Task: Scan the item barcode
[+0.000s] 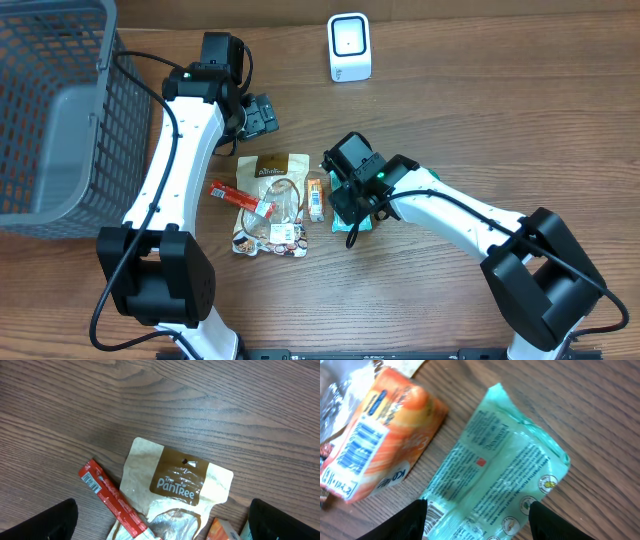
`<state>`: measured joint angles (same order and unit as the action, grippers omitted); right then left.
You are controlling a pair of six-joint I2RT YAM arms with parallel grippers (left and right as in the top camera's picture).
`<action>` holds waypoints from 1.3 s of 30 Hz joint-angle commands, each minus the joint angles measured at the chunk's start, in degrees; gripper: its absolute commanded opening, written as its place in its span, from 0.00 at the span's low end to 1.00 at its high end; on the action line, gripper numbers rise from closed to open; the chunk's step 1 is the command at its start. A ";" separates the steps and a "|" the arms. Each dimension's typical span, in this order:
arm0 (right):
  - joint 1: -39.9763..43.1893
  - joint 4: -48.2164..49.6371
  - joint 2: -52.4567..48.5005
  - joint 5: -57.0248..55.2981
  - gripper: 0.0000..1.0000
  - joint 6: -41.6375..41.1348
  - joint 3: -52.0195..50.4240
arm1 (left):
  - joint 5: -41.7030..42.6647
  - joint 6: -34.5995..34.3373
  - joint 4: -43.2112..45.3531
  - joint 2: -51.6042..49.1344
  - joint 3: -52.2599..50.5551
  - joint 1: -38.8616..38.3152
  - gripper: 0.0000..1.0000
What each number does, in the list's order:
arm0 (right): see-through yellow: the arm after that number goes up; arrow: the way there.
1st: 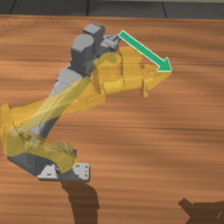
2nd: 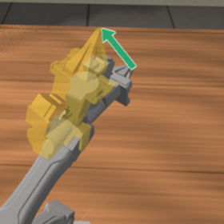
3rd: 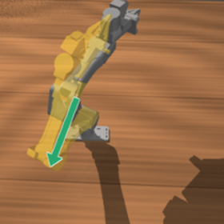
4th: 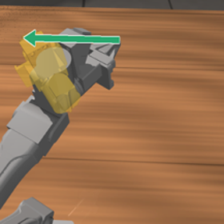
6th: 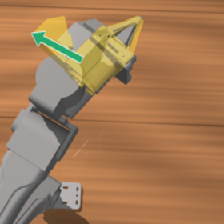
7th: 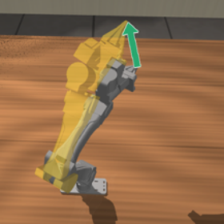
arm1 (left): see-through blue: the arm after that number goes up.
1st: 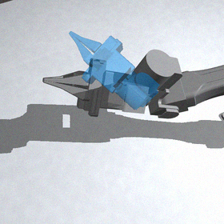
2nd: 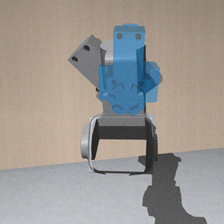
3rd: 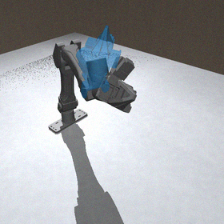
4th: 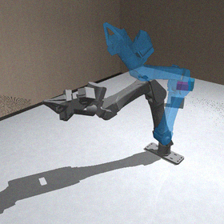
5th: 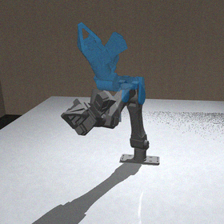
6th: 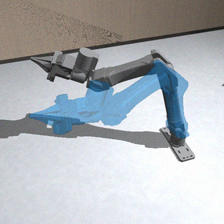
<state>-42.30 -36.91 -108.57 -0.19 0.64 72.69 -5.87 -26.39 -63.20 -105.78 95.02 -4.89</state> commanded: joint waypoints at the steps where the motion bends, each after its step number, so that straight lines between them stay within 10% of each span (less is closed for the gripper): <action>1: -0.81 0.39 1.09 0.33 0.67 2.89 -0.37 | -0.55 0.66 0.04 0.90 0.70 -0.04 1.00; 39: -0.81 0.09 4.04 5.01 0.69 -1.09 -1.05 | -0.55 0.66 0.04 0.90 0.70 -0.04 1.00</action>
<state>-42.89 -36.25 -106.32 1.56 1.56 70.19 -5.87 -26.39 -63.20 -105.78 95.02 -4.89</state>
